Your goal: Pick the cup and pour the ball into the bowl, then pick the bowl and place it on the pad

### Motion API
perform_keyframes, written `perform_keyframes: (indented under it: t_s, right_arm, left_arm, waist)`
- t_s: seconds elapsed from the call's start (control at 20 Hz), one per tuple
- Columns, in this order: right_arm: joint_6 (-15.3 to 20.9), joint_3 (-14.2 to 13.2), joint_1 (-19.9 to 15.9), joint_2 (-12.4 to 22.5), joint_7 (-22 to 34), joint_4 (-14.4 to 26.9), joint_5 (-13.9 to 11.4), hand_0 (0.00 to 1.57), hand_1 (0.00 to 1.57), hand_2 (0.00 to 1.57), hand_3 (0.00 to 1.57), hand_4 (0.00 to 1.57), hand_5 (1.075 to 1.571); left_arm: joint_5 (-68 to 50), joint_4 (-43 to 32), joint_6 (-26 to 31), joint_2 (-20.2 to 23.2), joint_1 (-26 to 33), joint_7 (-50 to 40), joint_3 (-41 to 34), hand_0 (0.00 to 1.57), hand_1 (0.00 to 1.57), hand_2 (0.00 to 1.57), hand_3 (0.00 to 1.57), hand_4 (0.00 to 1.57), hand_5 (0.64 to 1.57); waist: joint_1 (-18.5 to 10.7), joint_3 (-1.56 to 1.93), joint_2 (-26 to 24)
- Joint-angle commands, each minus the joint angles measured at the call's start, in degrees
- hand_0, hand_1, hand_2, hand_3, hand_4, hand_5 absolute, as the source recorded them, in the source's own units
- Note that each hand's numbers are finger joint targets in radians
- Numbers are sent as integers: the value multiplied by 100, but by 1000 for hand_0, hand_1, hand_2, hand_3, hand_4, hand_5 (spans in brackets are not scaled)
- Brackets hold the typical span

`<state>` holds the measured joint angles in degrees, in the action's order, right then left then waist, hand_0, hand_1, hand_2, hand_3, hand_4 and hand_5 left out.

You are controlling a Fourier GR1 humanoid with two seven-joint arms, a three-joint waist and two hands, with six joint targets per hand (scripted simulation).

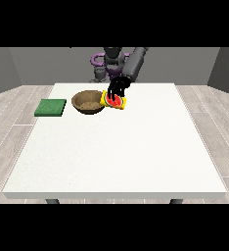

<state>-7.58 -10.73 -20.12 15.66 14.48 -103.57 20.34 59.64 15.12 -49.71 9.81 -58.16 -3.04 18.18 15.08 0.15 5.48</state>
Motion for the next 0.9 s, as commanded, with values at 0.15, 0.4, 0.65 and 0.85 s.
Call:
perform_keyframes:
  t_s: [0.15, 0.4, 0.65, 0.85]
  right_arm:
    - [-163, 11, 402, -74, -157, 565, -58, 0, 0, 0, 0, 384, 1565]
    - [240, 42, 282, -238, -168, 852, -386, 0, 0, 0, 0, 379, 1566]
    - [-74, 218, 320, -313, -329, 849, -268, 0, 0, 0, 0, 387, 1566]
    - [-506, -274, 806, 19, -331, 995, 184, 0, 0, 0, 0, 378, 1564]
  left_arm:
    - [1751, -763, 602, -417, -294, -1152, 1413, 1454, 1454, 1571, 1571, 939, 1490]
    - [2696, -913, 1305, -942, -570, -1887, 2245, 1506, 1506, 1571, 1571, 1064, 1501]
    - [2982, -260, 2263, -974, -339, -2491, 2513, 1498, 1498, 1571, 1571, 1047, 1513]
    - [2708, 89, 2225, -979, -168, -1994, 2126, 1502, 1502, 1571, 1571, 1067, 1505]
  waist:
    - [-193, 11, -731]
    - [-606, -5, -991]
    - [-119, -13, -941]
    - [-466, -14, -1168]
